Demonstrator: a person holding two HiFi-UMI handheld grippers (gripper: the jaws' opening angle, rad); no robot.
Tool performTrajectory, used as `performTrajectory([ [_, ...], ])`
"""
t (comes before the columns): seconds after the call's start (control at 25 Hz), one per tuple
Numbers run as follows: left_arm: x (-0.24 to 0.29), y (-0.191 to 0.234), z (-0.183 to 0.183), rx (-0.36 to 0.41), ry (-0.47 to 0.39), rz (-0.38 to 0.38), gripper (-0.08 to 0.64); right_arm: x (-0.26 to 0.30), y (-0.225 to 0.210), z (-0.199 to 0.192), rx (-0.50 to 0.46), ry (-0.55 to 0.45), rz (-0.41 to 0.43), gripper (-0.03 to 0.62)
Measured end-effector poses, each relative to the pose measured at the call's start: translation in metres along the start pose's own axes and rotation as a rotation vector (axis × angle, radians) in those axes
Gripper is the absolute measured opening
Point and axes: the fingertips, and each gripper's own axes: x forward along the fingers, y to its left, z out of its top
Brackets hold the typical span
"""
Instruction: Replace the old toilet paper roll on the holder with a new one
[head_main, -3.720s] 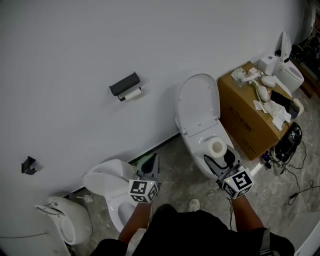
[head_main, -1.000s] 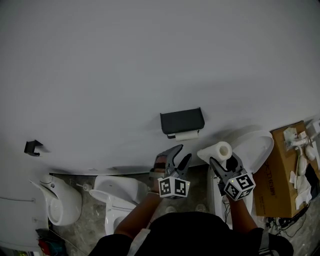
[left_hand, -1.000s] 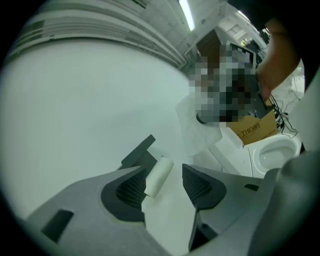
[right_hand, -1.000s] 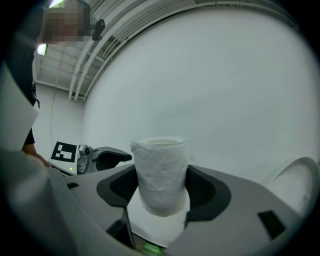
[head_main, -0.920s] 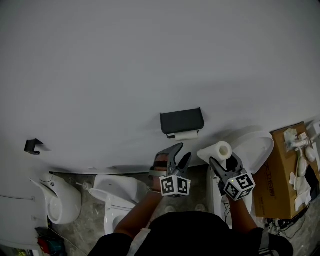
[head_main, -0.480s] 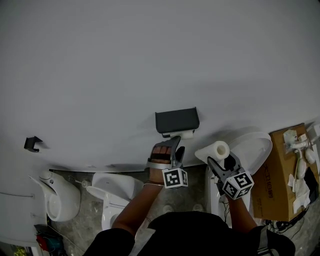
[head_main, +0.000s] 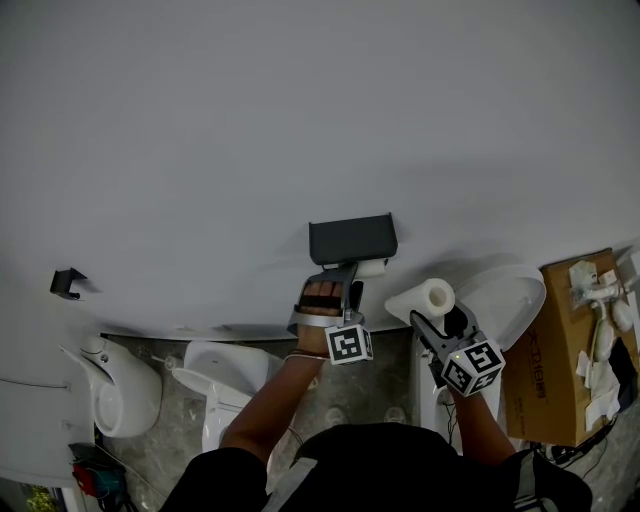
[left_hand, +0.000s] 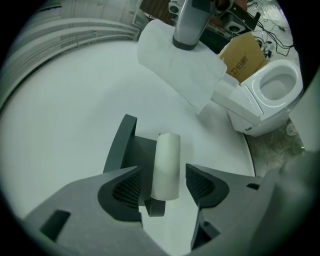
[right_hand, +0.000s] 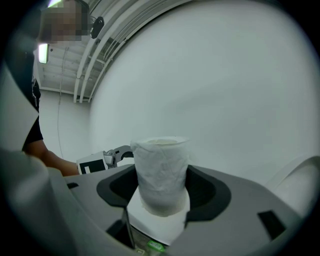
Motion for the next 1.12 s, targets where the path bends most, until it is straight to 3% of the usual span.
performTrajectory([
  [0.24, 0.009, 0.0, 0.008, 0.012, -0.004, -0.01, 0.256, -0.001, -0.001, 0.002, -0.008, 0.002, 0.01, 0.285],
  [0.36, 0.011, -0.002, 0.012, 0.032, -0.007, -0.004, 0.166, -0.002, -0.003, 0.001, -0.011, 0.006, 0.009, 0.285],
  [1.12, 0.01, -0.002, 0.028, 0.052, -0.053, 0.044, 0.153, 0.002, -0.018, -0.002, -0.034, 0.01, -0.008, 0.285],
])
